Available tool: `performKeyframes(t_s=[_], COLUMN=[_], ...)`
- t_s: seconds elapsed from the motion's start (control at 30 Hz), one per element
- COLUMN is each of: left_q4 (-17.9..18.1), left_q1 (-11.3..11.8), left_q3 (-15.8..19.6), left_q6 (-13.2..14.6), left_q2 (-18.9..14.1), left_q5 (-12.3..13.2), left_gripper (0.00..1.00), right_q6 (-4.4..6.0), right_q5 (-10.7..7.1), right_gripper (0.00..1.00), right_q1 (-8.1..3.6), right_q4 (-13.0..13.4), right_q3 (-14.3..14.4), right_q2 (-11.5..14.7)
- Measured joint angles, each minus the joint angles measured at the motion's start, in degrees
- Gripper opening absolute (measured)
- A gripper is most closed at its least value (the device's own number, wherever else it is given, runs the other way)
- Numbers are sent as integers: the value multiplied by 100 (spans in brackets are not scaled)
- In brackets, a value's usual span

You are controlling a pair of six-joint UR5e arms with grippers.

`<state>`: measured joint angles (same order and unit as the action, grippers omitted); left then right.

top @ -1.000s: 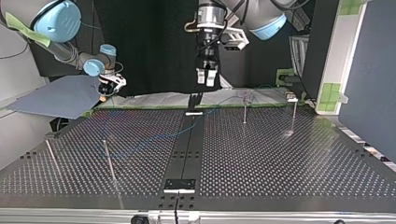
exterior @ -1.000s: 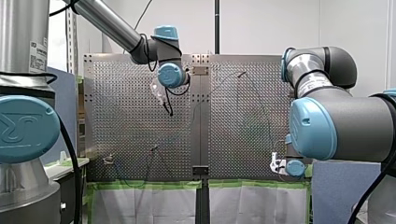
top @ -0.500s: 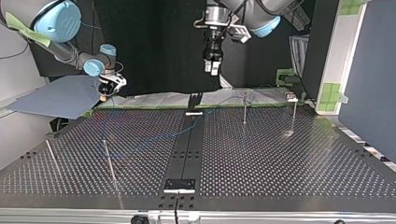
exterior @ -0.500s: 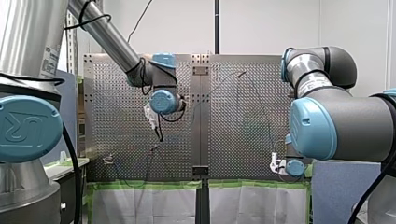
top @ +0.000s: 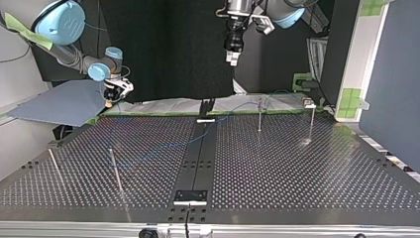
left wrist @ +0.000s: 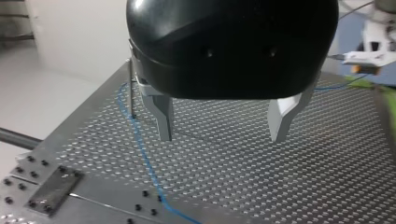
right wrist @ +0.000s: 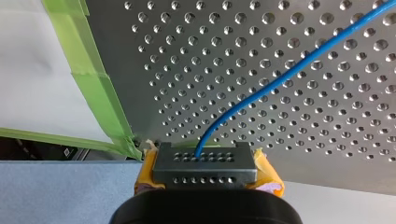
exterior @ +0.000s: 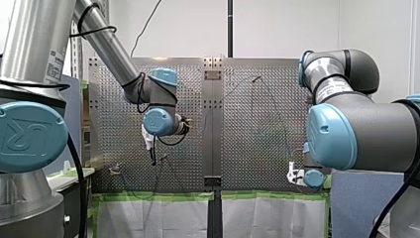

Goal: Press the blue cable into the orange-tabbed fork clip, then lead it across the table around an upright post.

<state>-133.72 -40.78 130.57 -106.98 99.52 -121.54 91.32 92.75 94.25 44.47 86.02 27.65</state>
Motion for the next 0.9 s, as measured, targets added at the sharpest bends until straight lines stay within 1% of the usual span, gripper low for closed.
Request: performKeyframes(t_s=[0.2, 0.3, 0.47, 0.57, 0.67, 0.9], left_q4=[286, 456, 732, 875, 946, 968], left_q1=[34, 61, 111, 137, 159, 172], left_q3=[361, 550, 834, 893, 910, 914], left_q6=[152, 223, 223, 216, 233, 247], left_q2=[0, 0, 0, 0, 0, 0], left_q5=[298, 433, 585, 678, 720, 740], left_gripper=[99, 99, 99, 99, 99, 99], right_q6=[-67, -81, -88, -100, -114, -121], right_q5=[6, 13, 13, 12, 9, 8], right_gripper=[0, 0, 0, 0, 0, 0], right_q1=[2, 5, 13, 25, 33, 36], right_q4=[-102, -113, -109, -109, -111, -113], right_q3=[-3, -3, -4, -4, -3, -1], right_q2=[0, 0, -1, -1, -3, -8])
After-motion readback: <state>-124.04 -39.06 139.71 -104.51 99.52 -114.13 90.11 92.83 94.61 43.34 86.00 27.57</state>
